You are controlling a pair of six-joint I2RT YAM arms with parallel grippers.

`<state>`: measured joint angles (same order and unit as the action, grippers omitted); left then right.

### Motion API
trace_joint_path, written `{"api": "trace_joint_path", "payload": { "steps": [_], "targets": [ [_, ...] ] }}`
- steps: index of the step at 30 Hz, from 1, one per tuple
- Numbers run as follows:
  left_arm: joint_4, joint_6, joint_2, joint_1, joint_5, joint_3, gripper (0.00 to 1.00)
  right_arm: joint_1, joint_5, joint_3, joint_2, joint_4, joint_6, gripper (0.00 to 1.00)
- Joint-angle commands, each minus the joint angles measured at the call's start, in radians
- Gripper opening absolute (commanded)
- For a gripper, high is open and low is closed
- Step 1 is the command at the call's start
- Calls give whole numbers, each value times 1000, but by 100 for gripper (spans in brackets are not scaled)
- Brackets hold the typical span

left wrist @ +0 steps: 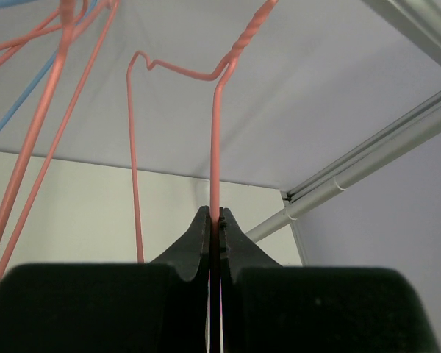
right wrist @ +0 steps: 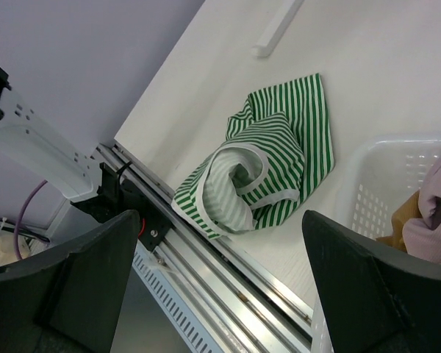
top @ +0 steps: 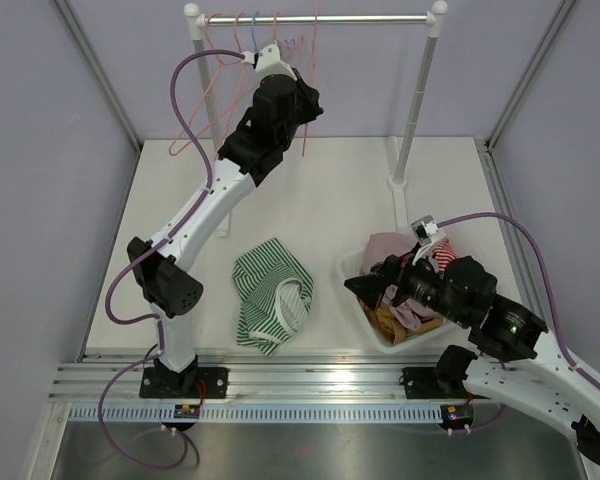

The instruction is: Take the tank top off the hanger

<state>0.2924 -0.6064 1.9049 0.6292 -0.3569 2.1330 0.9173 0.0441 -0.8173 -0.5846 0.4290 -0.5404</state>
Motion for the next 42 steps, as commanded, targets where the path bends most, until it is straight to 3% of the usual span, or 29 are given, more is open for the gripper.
{"api": "trace_joint_path", "payload": {
  "steps": [1, 2, 4, 10, 15, 16, 22, 28, 33, 40, 42],
  "targets": [
    [-54, -39, -61, -5, -45, -25, 0, 6, -1, 17, -1, -6, 2, 100],
    [-56, -46, -73, -5, -50, -71, 0, 8, 11, 17, -14, -6, 10, 100],
    [-74, -53, -110, -5, -41, -111, 21, 6, 14, 17, -27, -3, 14, 99],
    [-102, -26, -236, -5, 53, -208, 66, 6, 0, 1, -118, -26, 60, 100],
    [-122, 104, -452, -5, 110, -286, 89, 6, -83, -22, -237, -88, 105, 99],
    [-110, 131, -487, -5, 117, -300, 99, 6, -95, -25, -256, -104, 108, 99],
    [131, 278, -745, -5, 56, -376, 99, 9, -153, -63, -432, -196, 111, 99],
    [370, 301, -1084, -5, -103, -665, 99, 67, -63, -126, -651, -239, 117, 99],
    [511, 280, -1323, -5, -207, -928, 99, 190, 80, -216, -806, -190, 184, 100],
    [407, 321, -1579, -5, -162, -1292, 99, 235, 194, -304, -1059, -162, 280, 100],
    [392, 307, -1610, -5, -148, -1325, 99, 235, 209, -322, -1115, -171, 283, 100]
  ]
}}
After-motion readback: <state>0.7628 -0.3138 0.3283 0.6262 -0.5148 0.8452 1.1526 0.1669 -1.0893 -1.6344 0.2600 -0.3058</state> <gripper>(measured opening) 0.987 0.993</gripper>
